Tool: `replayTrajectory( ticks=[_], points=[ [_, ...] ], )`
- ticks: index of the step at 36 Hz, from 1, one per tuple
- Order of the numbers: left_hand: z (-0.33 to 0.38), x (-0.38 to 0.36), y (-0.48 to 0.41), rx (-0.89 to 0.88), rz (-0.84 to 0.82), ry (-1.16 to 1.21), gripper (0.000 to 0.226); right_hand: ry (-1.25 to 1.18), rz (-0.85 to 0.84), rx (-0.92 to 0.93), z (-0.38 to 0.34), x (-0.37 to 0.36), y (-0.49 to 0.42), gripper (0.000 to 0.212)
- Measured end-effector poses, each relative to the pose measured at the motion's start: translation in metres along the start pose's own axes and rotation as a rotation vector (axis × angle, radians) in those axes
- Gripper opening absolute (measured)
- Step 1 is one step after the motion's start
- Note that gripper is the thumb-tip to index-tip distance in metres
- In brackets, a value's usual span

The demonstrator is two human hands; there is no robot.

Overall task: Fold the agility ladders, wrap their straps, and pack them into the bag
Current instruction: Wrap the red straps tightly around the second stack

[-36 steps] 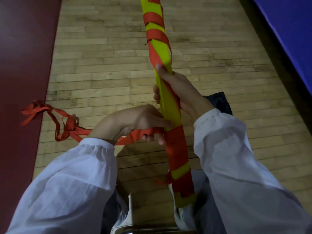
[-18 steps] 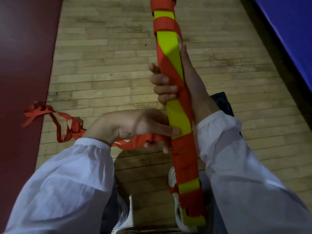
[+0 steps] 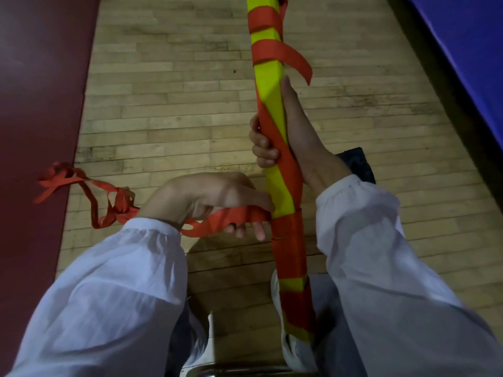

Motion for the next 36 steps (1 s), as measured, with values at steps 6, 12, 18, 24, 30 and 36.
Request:
replayTrajectory(
  ticks=[6,12,18,24,30,36],
  points=[
    [-0.003,0.003,-0.003,0.033,0.087,-0.023,0.049,0.207,0.118,0.057,0.004,0.002,-0.002,0.071],
    [0.012,-0.007,0.003,0.024,0.142,0.035,0.058,0.369,0.286,0.109,0.008,0.010,0.000,0.070],
    [0.021,-0.010,0.015,-0.018,0.166,0.090,0.047,0.370,0.337,0.124,0.007,0.016,0.000,0.069],
    [0.021,-0.007,0.022,-0.016,0.158,0.105,0.048,0.183,0.134,0.092,0.001,0.009,-0.002,0.070],
    [0.030,-0.011,0.029,-0.143,0.063,0.210,0.036,-0.167,0.158,0.066,-0.005,0.007,0.001,0.054],
    [0.028,-0.013,0.028,-0.152,-0.028,0.254,0.034,-0.324,0.002,-0.029,-0.006,0.000,0.007,0.032]
  ],
)
Point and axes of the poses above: each hand's wrist, its own y-axis away from the middle knuckle, its own x-axis out of the back of the hand, z = x × y, the point moved 5 cm from there along -y, towards the middle knuckle, and after that the axes turned 14 degrees about x, right-handed, at the moved point
